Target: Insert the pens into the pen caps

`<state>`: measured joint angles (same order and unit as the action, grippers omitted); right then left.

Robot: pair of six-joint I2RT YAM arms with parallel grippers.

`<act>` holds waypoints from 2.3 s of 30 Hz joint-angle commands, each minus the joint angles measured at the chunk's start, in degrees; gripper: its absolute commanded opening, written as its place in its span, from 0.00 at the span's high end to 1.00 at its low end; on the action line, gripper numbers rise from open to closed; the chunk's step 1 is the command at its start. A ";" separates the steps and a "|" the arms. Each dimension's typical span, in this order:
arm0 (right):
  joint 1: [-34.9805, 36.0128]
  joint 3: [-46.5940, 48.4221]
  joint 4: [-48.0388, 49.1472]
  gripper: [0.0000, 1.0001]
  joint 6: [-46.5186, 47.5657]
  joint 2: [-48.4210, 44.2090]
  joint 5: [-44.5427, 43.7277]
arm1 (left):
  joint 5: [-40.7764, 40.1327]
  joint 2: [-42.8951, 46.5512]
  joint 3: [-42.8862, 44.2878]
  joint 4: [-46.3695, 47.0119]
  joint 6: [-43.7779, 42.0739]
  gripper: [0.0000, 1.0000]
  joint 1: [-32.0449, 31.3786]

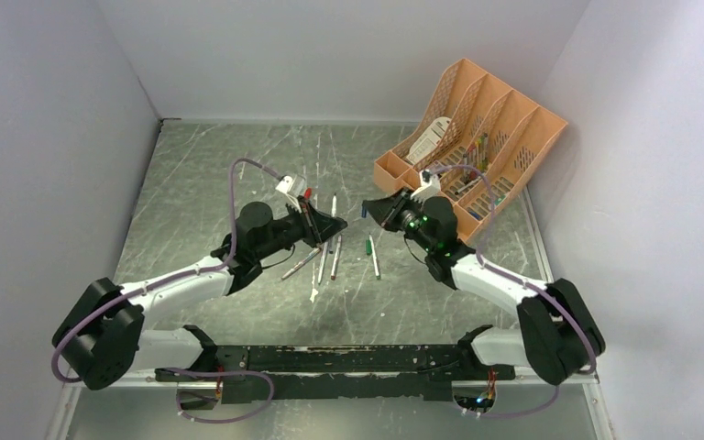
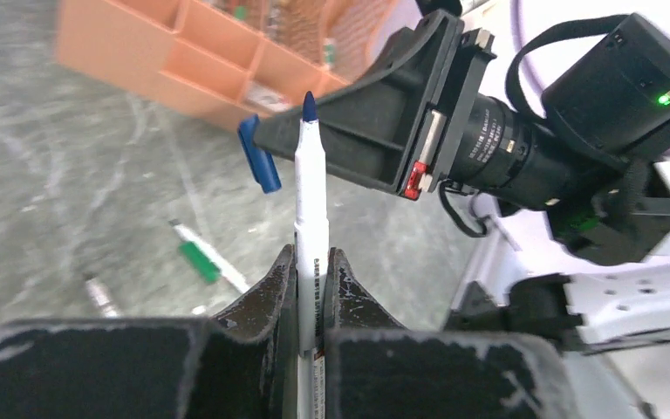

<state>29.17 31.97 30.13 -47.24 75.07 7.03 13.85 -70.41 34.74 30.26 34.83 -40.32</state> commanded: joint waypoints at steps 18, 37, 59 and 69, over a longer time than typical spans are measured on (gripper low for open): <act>-0.62 1.30 29.51 1.00 -7.61 -3.51 7.45 | 14.02 -8.76 0.30 26.75 17.18 0.93 -3.28; -0.61 -0.30 30.46 1.00 -7.95 -5.89 9.98 | 13.92 -9.84 1.11 24.41 15.46 0.93 -3.36; -0.61 -2.86 33.35 1.00 -8.76 -3.92 11.76 | 13.91 -9.82 1.73 23.49 14.91 0.93 -3.43; -0.67 -1.79 31.86 1.00 -7.22 -4.61 11.29 | 14.39 -10.47 1.75 24.07 15.44 0.93 -3.45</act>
<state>28.82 29.76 61.49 -55.90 70.65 18.04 27.09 -80.68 34.57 52.97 50.78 -43.31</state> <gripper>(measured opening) 0.112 0.154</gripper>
